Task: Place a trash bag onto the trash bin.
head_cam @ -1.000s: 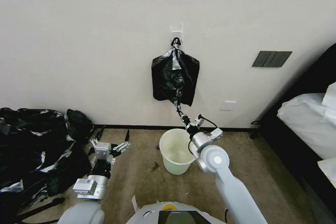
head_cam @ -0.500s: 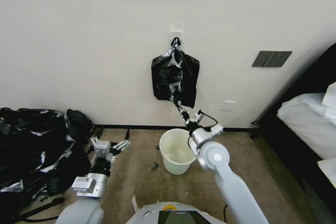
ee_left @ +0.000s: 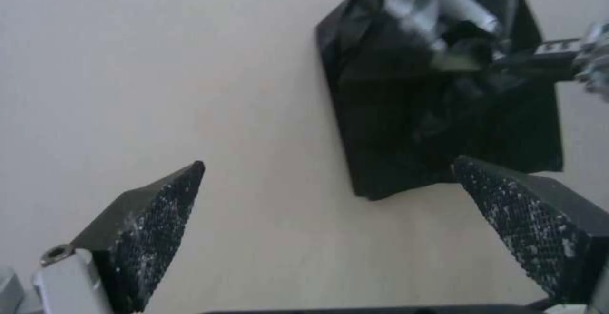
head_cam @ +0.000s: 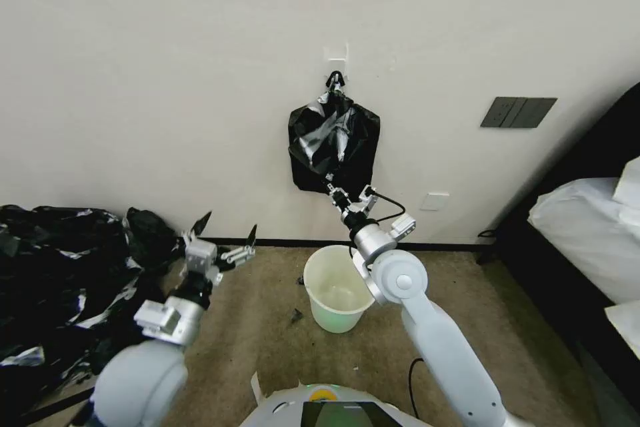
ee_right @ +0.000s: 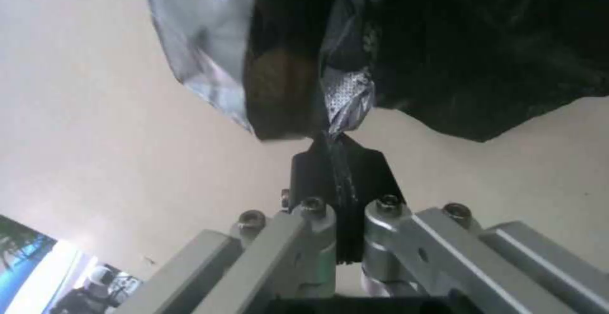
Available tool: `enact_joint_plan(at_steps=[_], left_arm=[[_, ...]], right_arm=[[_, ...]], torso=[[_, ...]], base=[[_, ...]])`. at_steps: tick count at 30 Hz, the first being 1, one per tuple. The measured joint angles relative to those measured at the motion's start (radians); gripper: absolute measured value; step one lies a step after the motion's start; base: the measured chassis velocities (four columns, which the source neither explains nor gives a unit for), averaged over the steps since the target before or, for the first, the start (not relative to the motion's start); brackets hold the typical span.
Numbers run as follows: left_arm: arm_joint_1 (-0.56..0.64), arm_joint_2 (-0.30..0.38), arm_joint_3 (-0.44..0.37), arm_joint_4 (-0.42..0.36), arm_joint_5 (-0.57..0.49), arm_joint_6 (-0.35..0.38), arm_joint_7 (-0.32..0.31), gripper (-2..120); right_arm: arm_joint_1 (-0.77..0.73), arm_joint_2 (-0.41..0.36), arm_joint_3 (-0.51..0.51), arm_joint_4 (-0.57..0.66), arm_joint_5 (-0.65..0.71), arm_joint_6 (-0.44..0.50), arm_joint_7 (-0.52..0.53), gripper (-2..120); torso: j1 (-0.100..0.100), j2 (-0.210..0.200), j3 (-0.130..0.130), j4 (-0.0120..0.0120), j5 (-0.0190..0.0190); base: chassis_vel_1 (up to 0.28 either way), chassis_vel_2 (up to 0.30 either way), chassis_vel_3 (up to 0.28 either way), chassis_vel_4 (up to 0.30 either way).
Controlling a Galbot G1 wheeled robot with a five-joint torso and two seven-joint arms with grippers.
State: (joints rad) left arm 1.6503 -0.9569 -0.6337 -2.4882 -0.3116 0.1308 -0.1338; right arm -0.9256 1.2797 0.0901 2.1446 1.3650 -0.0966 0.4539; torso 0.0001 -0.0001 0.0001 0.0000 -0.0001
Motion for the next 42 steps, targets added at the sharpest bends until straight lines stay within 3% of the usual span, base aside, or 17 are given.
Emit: enact_joint_plan(at_steps=[1, 5, 10, 12, 16, 18, 20, 21, 23, 25, 28, 33, 37, 40, 42], left_arm=[[0.0, 0.0, 0.0, 0.0, 0.0, 0.0, 0.0, 100], [-0.142, 0.124, 0.037, 0.049, -0.091, 0.025, -0.002, 100], [-0.305, 0.2, 0.074, 0.089, -0.174, 0.058, -0.002, 100], [-0.427, 0.253, 0.133, 0.128, -0.218, 0.073, 0.0, 100], [-0.531, 0.282, 0.202, 0.158, -0.246, 0.09, 0.001, 100], [-0.647, 0.292, 0.283, 0.19, -0.257, 0.102, 0.001, 100], [-0.778, 0.291, 0.377, 0.23, -0.261, 0.11, 0.001, 100], [-0.778, 0.291, 0.377, 0.23, -0.261, 0.11, 0.001, 100], [-0.882, 0.282, 0.476, 0.266, -0.262, 0.122, 0.001, 100], [-0.914, 0.278, 0.509, 0.275, -0.262, 0.13, 0.001, 100], [-1.04, 0.25, 0.621, 0.327, -0.259, 0.167, -0.001, 100], [-1.204, 0.194, 0.722, 0.414, -0.258, 0.19, -0.004, 100], [-1.261, 0.167, 0.771, 0.449, -0.258, 0.196, -0.005, 100], [-1.355, 0.106, 0.873, 0.522, -0.257, 0.216, -0.008, 100], [-1.372, 0.095, 0.898, 0.533, -0.255, 0.226, -0.011, 100]], right_arm=[[0.0, 0.0, 0.0, 0.0, 0.0, 0.0, 0.0, 0], [-0.001, 0.007, -0.018, -0.025, -0.053, 0.0, -0.02, 0], [-0.003, 0.015, -0.028, -0.035, -0.069, -0.001, -0.025, 0], [-0.004, 0.02, -0.03, -0.043, -0.077, -0.001, -0.028, 0], [-0.004, 0.021, -0.033, -0.049, -0.081, -0.001, -0.033, 0], [-0.001, 0.02, -0.036, -0.058, -0.089, -0.001, -0.042, 0], [0.002, 0.02, -0.04, -0.065, -0.099, -0.001, -0.048, 0], [0.002, 0.02, -0.04, -0.065, -0.099, -0.001, -0.048, 0], [0.004, 0.021, -0.043, -0.069, -0.105, -0.001, -0.051, 0], [0.004, 0.021, -0.044, -0.07, -0.107, -0.001, -0.052, 0], [0.0, 0.021, -0.045, -0.073, -0.114, -0.001, -0.057, 0], [-0.003, 0.022, -0.044, -0.072, -0.117, -0.001, -0.06, 0], [-0.003, 0.021, -0.043, -0.074, -0.121, -0.001, -0.061, 0], [-0.005, 0.021, -0.036, -0.075, -0.126, 0.0, -0.064, 0], [-0.006, 0.022, -0.034, -0.075, -0.128, 0.0, -0.065, 0]], torso=[[0.0, 0.0, 0.0, 0.0, 0.0], [0.0, 0.0, 0.0, 0.0002, -0.0002], [0.0, 0.0, 0.0, -0.0002, -0.0002], [0.0, 0.0, 0.0, -0.0003, -0.0001], [0.0, 0.0, 0.0, 0.0002, -0.0001], [0.0, 0.0, 0.0, 0.0003, -0.0001], [0.0, 0.0, 0.0, -0.0001, 0.0], [0.0, 0.0, 0.0, -0.0001, 0.0], [0.0, 0.0, 0.0, -0.0003, 0.0], [0.0, 0.0, 0.0, 0.0, 0.0], [0.0, 0.0, 0.0, 0.0001, 0.0], [0.0, 0.0, 0.0, 0.0001, 0.0003], [0.0, 0.0, 0.0, 0.0, 0.0002], [0.0, 0.0, 0.0, -0.0003, 0.0003], [0.0, 0.0, 0.0, -0.0001, 0.0002]], base=[[0.0, 0.0, 0.0, 0.0], [0.0, 0.0, 0.0, 0.0], [0.0, 0.0, 0.0, 0.0], [0.0, 0.0, 0.0, 0.0], [0.0, 0.0, 0.0, 0.0], [0.0, 0.0, 0.0, 0.0], [0.0, 0.0, 0.0, 0.0], [0.0, 0.0, 0.0, 0.0], [0.0, 0.0, 0.0, 0.0], [0.0, 0.0, 0.0, 0.0], [0.0, 0.0, 0.0, 0.0], [0.0, 0.0, 0.0, 0.0], [0.0, 0.0, 0.0, 0.0], [0.0, 0.0, 0.0, 0.0], [0.0, 0.0, 0.0, 0.0]])
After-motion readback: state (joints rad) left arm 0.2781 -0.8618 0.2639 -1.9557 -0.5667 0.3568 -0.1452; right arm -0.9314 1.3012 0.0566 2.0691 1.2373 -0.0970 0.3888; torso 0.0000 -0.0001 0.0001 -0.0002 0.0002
